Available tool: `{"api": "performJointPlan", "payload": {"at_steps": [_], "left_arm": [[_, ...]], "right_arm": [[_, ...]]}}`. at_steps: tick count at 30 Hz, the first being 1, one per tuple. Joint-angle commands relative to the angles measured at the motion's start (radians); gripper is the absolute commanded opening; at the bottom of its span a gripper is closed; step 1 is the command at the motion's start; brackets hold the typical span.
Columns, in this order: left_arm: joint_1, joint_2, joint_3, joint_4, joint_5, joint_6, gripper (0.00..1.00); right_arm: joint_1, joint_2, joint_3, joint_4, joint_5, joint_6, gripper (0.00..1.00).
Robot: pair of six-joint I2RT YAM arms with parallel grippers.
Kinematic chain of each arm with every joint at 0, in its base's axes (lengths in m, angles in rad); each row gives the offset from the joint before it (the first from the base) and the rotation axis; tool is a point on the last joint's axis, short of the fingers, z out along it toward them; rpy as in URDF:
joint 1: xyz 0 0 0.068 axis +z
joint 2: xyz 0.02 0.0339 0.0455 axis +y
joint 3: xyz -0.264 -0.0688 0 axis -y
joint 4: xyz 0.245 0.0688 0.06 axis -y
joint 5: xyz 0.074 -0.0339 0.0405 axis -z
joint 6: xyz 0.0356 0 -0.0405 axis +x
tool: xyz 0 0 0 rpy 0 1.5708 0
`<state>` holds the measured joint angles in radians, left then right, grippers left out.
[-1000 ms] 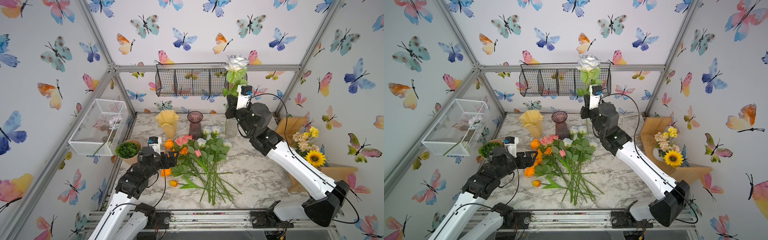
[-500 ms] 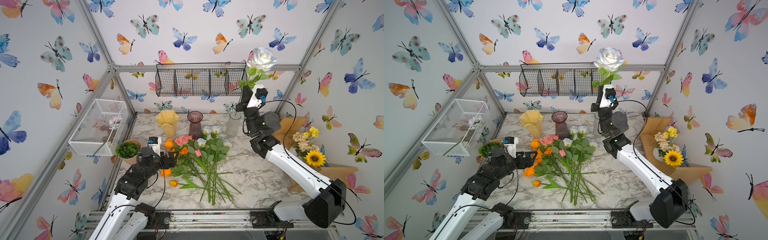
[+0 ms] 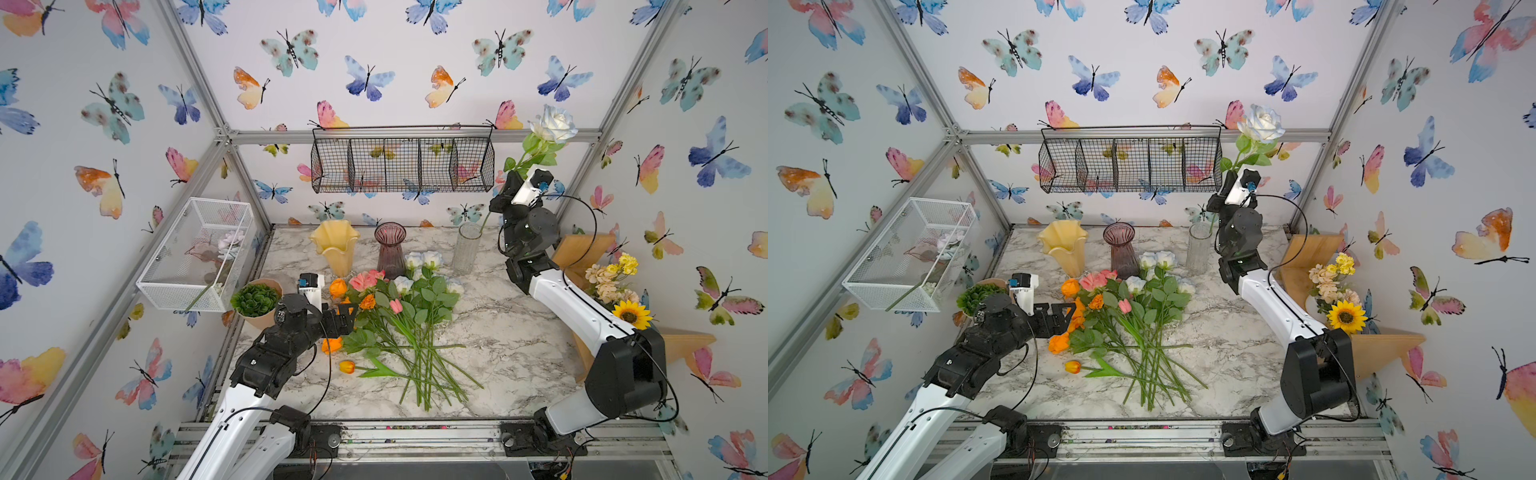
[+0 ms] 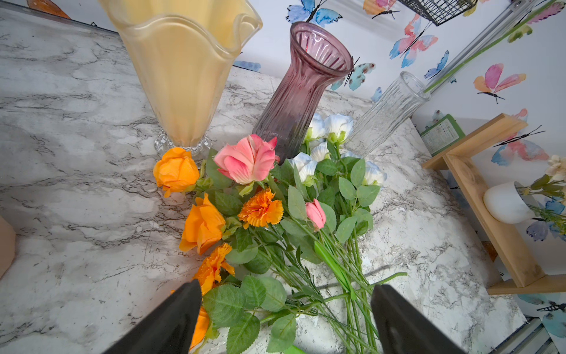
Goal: Arrange the flowers in different vases according to their colors
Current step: Insert the flower into the vase.
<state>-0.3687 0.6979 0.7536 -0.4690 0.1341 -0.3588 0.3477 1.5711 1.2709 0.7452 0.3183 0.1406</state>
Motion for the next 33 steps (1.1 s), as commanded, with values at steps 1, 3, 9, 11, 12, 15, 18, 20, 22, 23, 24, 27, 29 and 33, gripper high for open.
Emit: {"api": "performJointPlan", "payload": {"at_steps": [1, 3, 9, 11, 12, 15, 18, 20, 22, 23, 24, 27, 29, 33], "left_arm": [[-0.002, 0.004, -0.003, 0.014, 0.019, 0.015, 0.93], [-0.003, 0.005, -0.003, 0.013, 0.017, 0.015, 0.93], [0.001, 0.005, -0.005, 0.015, 0.007, 0.013, 0.93], [0.005, 0.006, -0.005, 0.015, 0.007, 0.013, 0.93], [0.009, 0.008, -0.006, 0.016, 0.010, 0.012, 0.93], [0.011, 0.012, -0.005, 0.016, 0.010, 0.012, 0.93], [0.012, 0.014, -0.005, 0.016, 0.011, 0.012, 0.93], [0.015, 0.015, -0.005, 0.016, 0.011, 0.013, 0.93], [0.016, 0.014, -0.005, 0.016, 0.011, 0.013, 0.93], [0.018, 0.014, -0.005, 0.016, 0.011, 0.013, 0.93], [0.020, 0.014, -0.005, 0.016, 0.010, 0.014, 0.93], [0.023, 0.012, -0.004, 0.017, 0.013, 0.014, 0.93], [0.024, 0.011, -0.005, 0.017, 0.014, 0.014, 0.93], [0.025, 0.005, -0.005, 0.018, 0.014, 0.014, 0.93]], "right_arm": [[-0.001, 0.016, 0.022, 0.038, -0.044, 0.056, 0.02], [-0.001, 0.030, 0.021, 0.044, -0.042, 0.058, 0.02], [-0.001, 0.071, 0.045, 0.001, -0.036, 0.062, 0.02], [-0.001, 0.080, 0.036, -0.012, -0.015, 0.075, 0.02], [-0.001, 0.088, 0.029, -0.023, -0.009, 0.081, 0.02], [-0.001, 0.115, 0.033, -0.085, -0.008, 0.093, 0.02], [-0.001, 0.121, 0.008, -0.090, 0.002, 0.121, 0.04], [-0.001, 0.122, -0.009, -0.090, 0.001, 0.136, 0.17], [-0.001, 0.126, -0.014, -0.106, -0.008, 0.147, 0.32], [-0.001, 0.128, -0.008, -0.124, -0.015, 0.149, 0.41], [-0.001, 0.129, -0.001, -0.148, -0.018, 0.152, 0.51], [-0.001, 0.120, 0.021, -0.203, -0.032, 0.155, 0.69], [-0.001, 0.111, 0.045, -0.259, -0.036, 0.155, 0.73], [-0.001, 0.074, 0.110, -0.427, -0.050, 0.167, 0.77]]}}
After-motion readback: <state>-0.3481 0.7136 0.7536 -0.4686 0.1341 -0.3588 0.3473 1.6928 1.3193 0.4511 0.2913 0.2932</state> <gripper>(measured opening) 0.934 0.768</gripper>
